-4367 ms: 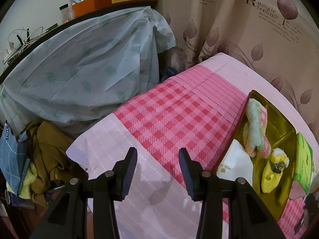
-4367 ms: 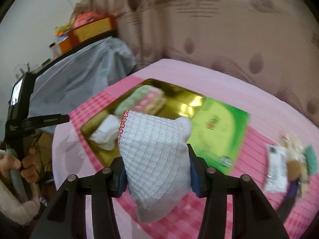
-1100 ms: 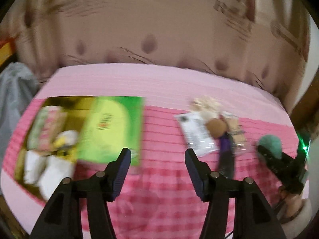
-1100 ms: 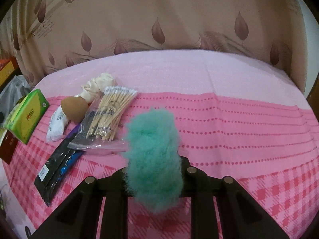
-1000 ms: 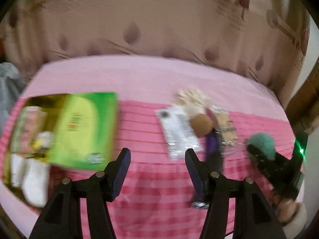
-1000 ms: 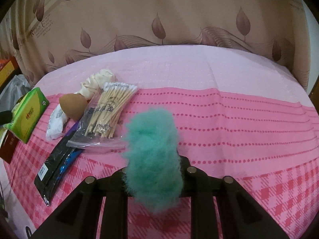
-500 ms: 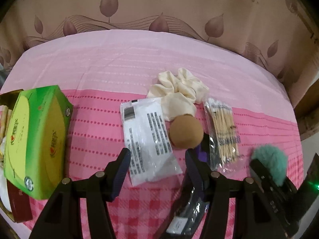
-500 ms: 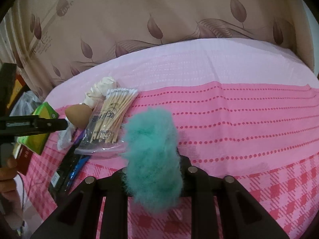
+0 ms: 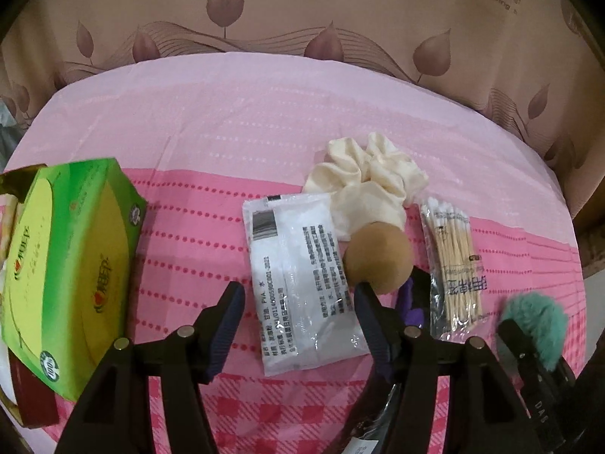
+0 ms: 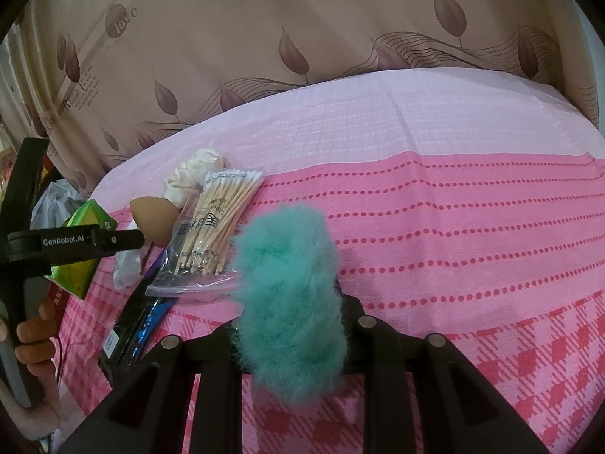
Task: Organize soft objects
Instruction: 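Grasp the white printed packet with the left gripper while the right gripper holds the teal puff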
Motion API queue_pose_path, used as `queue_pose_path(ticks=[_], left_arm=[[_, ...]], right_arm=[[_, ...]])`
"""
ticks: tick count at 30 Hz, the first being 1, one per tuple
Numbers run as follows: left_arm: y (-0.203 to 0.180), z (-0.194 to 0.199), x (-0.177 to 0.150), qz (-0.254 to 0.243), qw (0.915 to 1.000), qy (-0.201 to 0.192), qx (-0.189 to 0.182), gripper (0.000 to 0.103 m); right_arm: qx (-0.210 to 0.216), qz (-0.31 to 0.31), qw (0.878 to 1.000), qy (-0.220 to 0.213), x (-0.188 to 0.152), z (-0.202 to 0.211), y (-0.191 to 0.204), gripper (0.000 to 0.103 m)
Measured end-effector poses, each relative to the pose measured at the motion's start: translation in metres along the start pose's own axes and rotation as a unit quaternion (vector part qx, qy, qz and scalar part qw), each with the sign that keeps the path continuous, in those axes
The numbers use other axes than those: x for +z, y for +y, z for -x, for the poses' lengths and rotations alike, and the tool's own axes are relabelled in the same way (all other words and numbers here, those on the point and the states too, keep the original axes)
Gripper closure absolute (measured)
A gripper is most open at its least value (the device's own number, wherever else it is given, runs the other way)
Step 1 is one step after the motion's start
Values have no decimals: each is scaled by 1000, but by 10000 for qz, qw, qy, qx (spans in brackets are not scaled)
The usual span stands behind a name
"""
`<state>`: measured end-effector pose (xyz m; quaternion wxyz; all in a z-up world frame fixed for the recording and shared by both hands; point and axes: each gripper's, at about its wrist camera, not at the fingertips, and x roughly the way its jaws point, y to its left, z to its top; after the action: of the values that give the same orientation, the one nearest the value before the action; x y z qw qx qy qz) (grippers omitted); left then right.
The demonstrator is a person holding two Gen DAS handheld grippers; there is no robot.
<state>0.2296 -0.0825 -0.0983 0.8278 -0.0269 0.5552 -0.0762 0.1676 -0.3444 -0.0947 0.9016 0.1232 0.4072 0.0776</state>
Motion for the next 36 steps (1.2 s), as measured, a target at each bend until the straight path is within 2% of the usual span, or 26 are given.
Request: queue_pose_path(ticks=[5, 7, 10, 14, 19, 29, 36], left_arm=[[-9, -7, -6, -113, 9998, 141, -7, 41], [-11, -9, -6, -184, 9998, 81, 73, 41], [-10, -8, -6, -244, 9997, 54, -6, 41], [-3, -6, -8, -281, 9995, 60, -135, 46], [-1, 0, -14, -428, 9991, 21, -55, 49], [3, 31, -27, -660, 9977, -167, -19, 50], [21, 56, -34, -606, 9978, -263, 52, 50]], right_arm=[[3, -3, 10000, 0, 0, 0, 0, 82], [12, -12, 10000, -1, 0, 0, 0, 82], [21, -20, 10000, 2, 0, 1, 0, 82], [19, -18, 10000, 3, 1, 0, 1, 82], [21, -20, 10000, 2, 0, 0, 0, 82], [21, -26, 10000, 1, 0, 0, 0, 82], [26, -31, 10000, 1, 1, 0, 1, 82]])
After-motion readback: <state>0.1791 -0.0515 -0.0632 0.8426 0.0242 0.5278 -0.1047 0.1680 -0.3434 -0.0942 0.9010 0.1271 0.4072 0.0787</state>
